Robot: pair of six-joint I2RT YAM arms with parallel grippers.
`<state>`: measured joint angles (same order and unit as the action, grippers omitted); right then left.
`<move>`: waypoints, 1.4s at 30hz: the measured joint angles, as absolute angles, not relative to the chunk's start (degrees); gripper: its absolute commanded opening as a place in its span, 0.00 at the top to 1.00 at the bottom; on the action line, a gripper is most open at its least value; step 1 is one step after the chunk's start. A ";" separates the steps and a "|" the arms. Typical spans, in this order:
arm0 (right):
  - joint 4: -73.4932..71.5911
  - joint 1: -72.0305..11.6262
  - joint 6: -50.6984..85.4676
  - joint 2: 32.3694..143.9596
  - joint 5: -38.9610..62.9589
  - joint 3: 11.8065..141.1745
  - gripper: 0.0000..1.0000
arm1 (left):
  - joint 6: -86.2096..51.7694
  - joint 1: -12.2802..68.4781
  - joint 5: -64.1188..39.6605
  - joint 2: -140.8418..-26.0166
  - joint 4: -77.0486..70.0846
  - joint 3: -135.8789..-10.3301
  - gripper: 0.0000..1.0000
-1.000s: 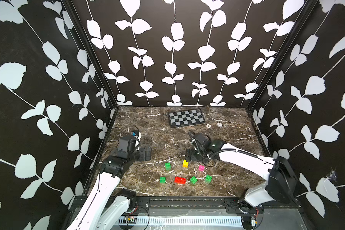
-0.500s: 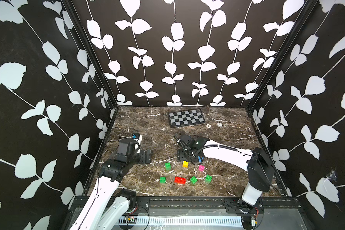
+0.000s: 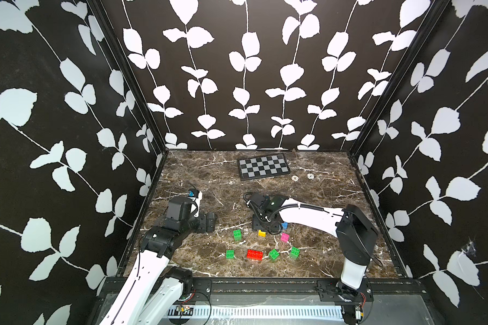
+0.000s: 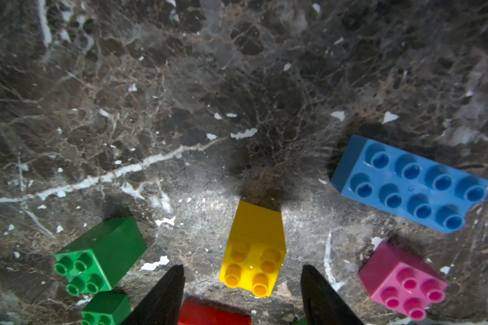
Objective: Assemble the letter r with lego
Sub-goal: Pick up the lego brick from the center of the board.
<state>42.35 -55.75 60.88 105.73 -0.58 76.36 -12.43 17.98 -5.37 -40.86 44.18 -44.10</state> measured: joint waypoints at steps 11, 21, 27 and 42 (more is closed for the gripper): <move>41.36 -55.75 61.56 107.55 -0.54 76.36 0.46 | -12.38 17.98 -5.58 -40.84 43.53 -44.07 0.01; 41.04 -55.75 61.49 109.12 -0.23 76.51 0.53 | -12.36 17.98 -6.68 -40.80 43.33 -44.07 0.01; 41.08 -55.75 61.01 109.45 -0.51 77.25 0.60 | -12.36 18.02 -7.07 -40.75 43.33 -44.07 0.01; 43.46 -55.75 57.32 110.37 -0.43 79.07 1.00 | -12.38 18.61 -7.07 -40.32 43.24 -43.77 0.01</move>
<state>43.46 -55.75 57.32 110.37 -0.43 79.07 -12.38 18.61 -7.07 -40.32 43.24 -43.77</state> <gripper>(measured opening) 0.316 0.990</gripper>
